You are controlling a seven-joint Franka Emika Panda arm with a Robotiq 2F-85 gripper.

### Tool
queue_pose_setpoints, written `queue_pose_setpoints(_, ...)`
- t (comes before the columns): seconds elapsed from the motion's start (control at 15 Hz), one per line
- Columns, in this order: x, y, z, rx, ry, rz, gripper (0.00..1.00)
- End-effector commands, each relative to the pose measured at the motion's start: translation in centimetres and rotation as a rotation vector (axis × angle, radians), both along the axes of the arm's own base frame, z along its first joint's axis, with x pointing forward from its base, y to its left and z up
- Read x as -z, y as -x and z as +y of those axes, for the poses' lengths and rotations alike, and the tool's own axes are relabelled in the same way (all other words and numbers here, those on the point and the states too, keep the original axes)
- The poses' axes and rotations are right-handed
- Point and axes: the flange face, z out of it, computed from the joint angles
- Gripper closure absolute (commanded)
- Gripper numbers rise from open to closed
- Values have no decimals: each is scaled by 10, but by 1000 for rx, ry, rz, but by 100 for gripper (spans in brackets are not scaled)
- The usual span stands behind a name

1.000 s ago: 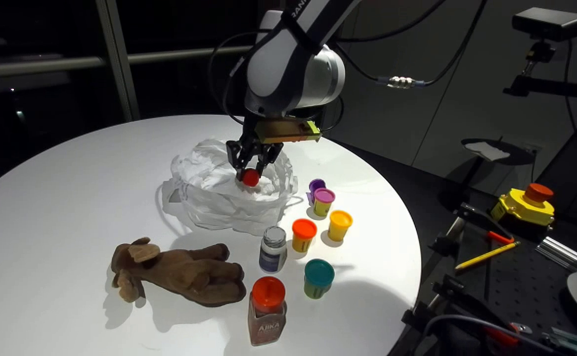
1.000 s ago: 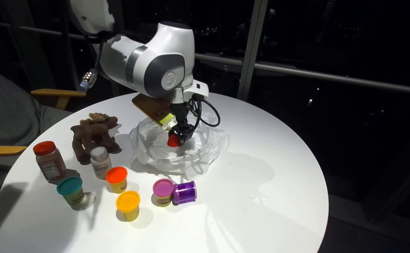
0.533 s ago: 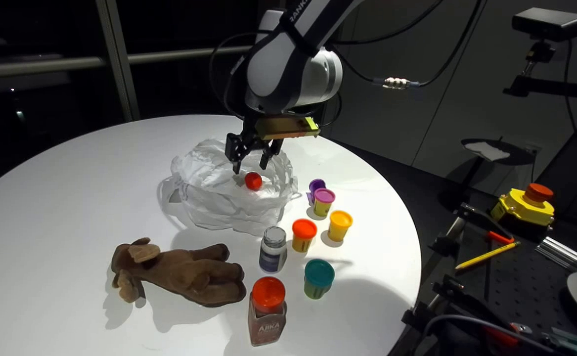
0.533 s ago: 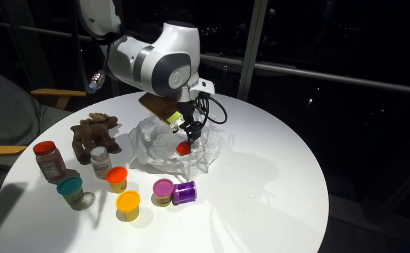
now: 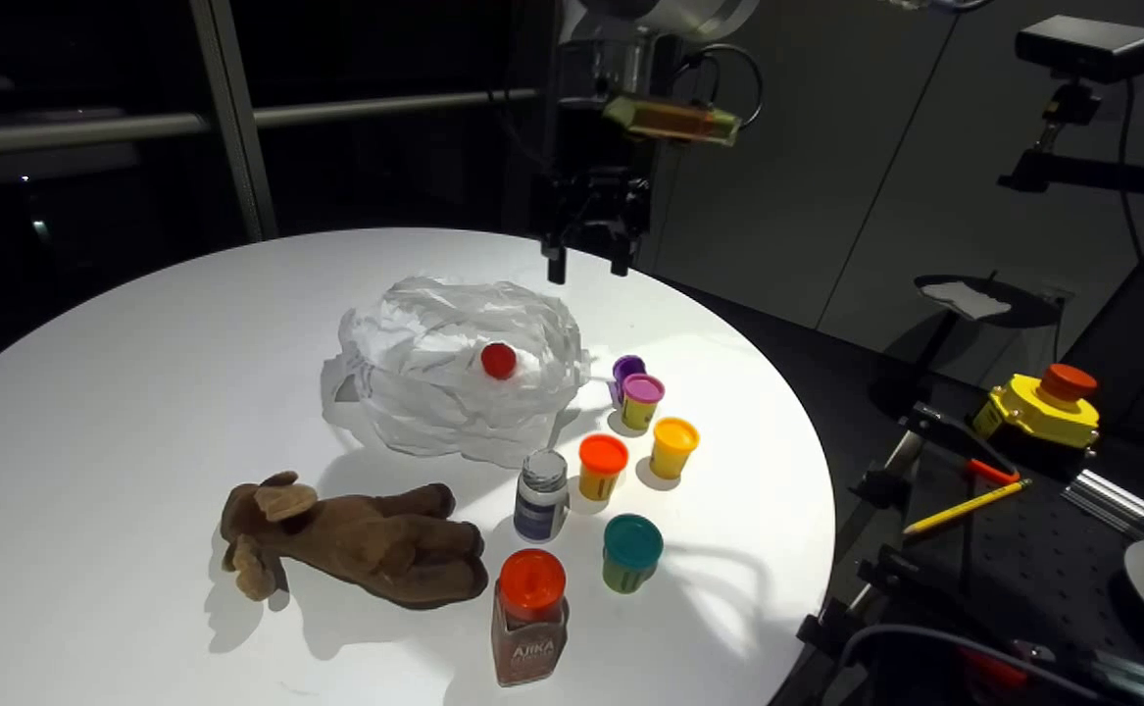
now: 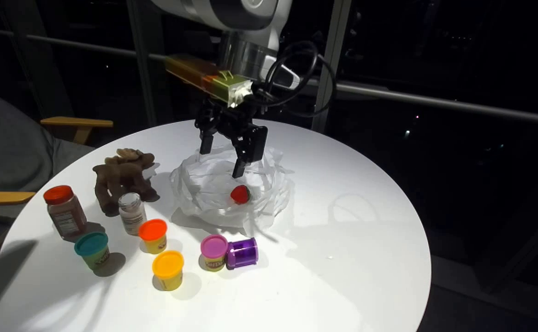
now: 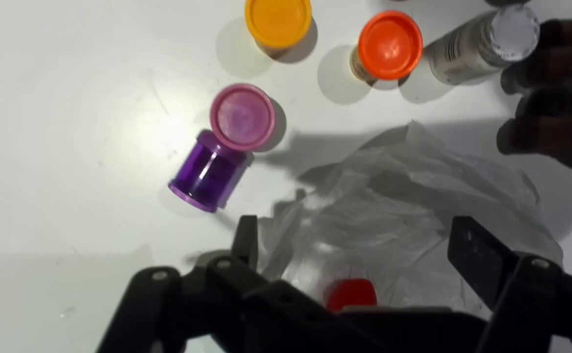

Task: Put the objects and the bottles in the plastic bag

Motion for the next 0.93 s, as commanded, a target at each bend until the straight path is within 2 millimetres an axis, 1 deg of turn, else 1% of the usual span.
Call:
queue_pose_setpoints(0.0,-29,56,-42,-61,-58,101,0)
queue_pose_setpoints(0.07,-29,64,-53,-56,-70,106,0)
queue_pose_setpoints(0.2,-23,73,-76,-5,-111,68,0)
queue_pose_setpoints(0.27,-9,73,-72,29,-121,55,0)
queue_pose_setpoints(0.4,7,77,-76,99,-156,12,0)
queue_pose_setpoints(0.47,20,78,-76,148,-181,0,0)
queue_pose_setpoints(0.6,39,78,-74,223,-204,-43,0)
queue_pose_setpoints(0.73,62,71,-76,289,-193,-88,0)
queue_pose_setpoints(0.87,73,65,-80,326,-145,-153,0)
